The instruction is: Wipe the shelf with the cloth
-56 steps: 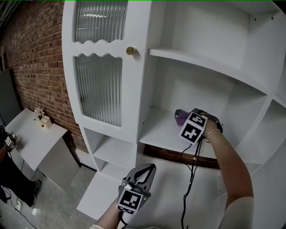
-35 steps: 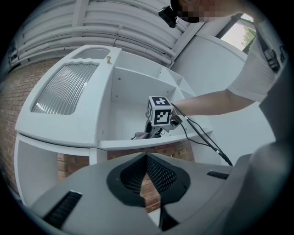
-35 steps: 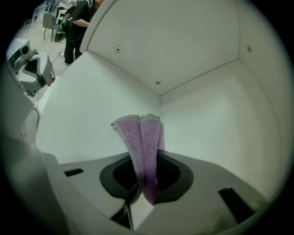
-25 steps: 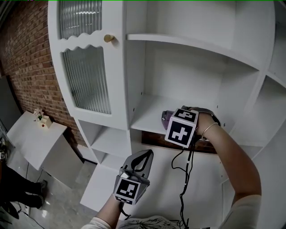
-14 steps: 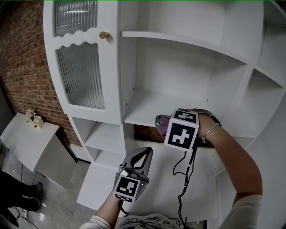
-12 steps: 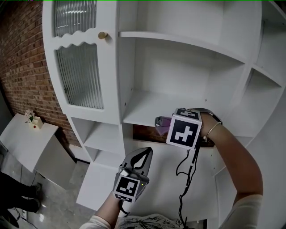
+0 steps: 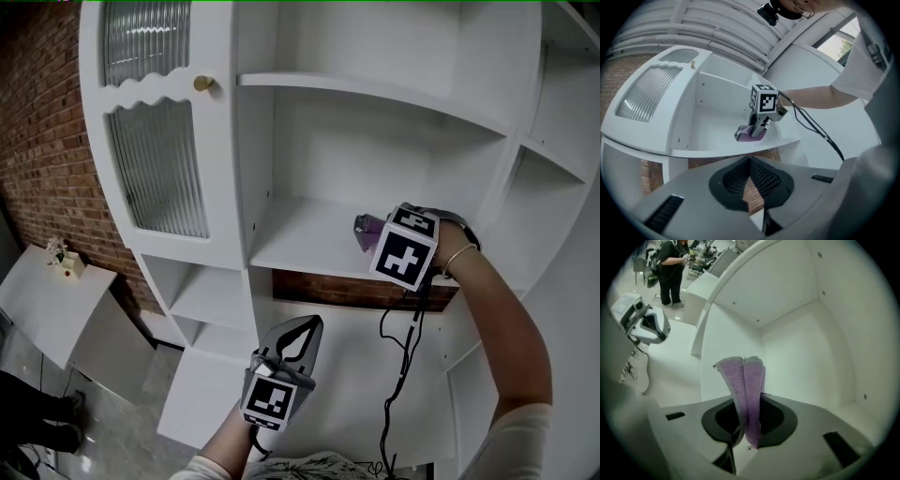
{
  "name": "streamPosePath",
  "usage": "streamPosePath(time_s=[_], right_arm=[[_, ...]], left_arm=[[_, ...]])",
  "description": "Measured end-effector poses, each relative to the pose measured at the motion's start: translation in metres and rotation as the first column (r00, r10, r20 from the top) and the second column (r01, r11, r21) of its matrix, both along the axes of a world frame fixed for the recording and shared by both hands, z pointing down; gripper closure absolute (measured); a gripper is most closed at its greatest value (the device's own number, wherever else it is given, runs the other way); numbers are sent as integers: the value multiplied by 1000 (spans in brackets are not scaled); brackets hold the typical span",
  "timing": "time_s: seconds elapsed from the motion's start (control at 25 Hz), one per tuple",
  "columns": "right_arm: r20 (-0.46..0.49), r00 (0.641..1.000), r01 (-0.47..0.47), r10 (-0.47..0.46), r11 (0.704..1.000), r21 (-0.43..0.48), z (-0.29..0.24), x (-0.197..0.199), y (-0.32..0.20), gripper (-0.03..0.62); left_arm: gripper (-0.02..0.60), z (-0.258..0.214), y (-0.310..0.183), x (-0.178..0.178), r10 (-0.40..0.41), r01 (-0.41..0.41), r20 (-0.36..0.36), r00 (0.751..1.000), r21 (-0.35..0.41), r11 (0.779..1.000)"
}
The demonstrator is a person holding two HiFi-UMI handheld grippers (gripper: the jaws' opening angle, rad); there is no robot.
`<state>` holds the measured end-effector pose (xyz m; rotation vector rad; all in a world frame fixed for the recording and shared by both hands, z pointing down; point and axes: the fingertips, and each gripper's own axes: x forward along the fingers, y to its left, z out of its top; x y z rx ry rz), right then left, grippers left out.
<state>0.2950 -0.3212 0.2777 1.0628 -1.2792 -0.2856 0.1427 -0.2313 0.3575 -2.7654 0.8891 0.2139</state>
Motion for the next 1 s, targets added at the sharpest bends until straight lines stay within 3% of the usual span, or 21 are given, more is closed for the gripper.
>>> streamPosePath(time_s=[0.08, 0.32, 0.76, 1.0], right_arm=[[-53, 998, -14, 16, 999, 36, 0, 15, -15, 513], [-89, 993, -66, 80, 986, 152, 3, 62, -71, 511], [-180, 976, -112, 125, 990, 82, 39, 115, -112, 513], [-139, 980, -139, 146, 989, 56, 41, 113, -111, 516]], left_arm=[[568, 1, -4, 0, -4, 4, -2, 1000, -1, 1000], [568, 9, -23, -2, -30, 30, 16, 999, -13, 999], [568, 44, -60, 0, -78, 82, 43, 996, -90, 993], [568, 43, -73, -5, -100, 104, 40, 994, -96, 990]])
